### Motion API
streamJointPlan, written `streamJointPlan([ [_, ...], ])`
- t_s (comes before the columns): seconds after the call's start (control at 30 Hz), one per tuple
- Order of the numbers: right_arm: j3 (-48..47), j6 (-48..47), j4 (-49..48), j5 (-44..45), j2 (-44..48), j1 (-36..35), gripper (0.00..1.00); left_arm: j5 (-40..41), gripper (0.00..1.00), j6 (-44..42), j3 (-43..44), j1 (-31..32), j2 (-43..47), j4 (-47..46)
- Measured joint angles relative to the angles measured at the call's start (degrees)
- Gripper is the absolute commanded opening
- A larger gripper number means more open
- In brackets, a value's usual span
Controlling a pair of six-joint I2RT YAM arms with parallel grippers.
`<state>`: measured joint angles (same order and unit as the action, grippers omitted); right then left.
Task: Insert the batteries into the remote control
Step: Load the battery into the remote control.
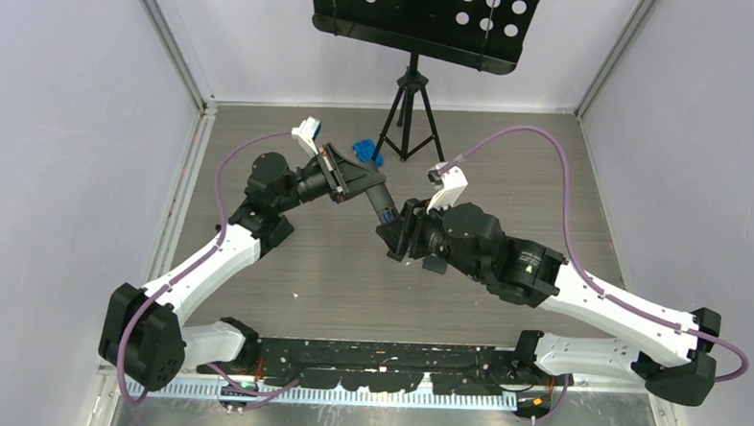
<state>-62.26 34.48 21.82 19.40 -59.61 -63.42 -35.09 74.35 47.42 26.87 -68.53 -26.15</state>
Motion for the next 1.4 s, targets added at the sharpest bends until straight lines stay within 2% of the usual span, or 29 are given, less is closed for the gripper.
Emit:
streamJointPlan([
  [0.13,-0.46,0.04,0.07,0.04,0.52,-0.13,0.61,0.28,0.0,0.24,0.0,0.0,0.02,-0.24],
  [0.4,0.98,1.88,1.49,2.05,6.49,0.35,0.63,-0.55,0.0,2.1,0.0,-0.04,0.52,-2.12],
  [0.6,5.18,7.02,0.68,3.69,12.15,0.59,0.75,-1.03,0.0,3.32,0.0,0.0,0.96,-4.0],
  [0.73,11.3,14.12,-4.81,3.63,15.74,0.63,0.81,-0.96,0.0,3.74,0.0,0.0,0.96,-4.42],
  [0.93,19.3,23.17,-16.28,1.49,14.1,0.63,0.82,-0.39,0.0,4.87,0.0,0.0,0.96,-4.48],
  [1.2,19.89,27.41,-28.06,-0.22,10.47,0.63,0.82,0.59,0.0,5.81,0.0,0.0,0.96,-4.48],
  [1.4,19.89,29.03,-31.89,0.63,9.75,0.63,0.78,0.59,0.0,6.29,0.0,0.0,0.96,-4.5],
])
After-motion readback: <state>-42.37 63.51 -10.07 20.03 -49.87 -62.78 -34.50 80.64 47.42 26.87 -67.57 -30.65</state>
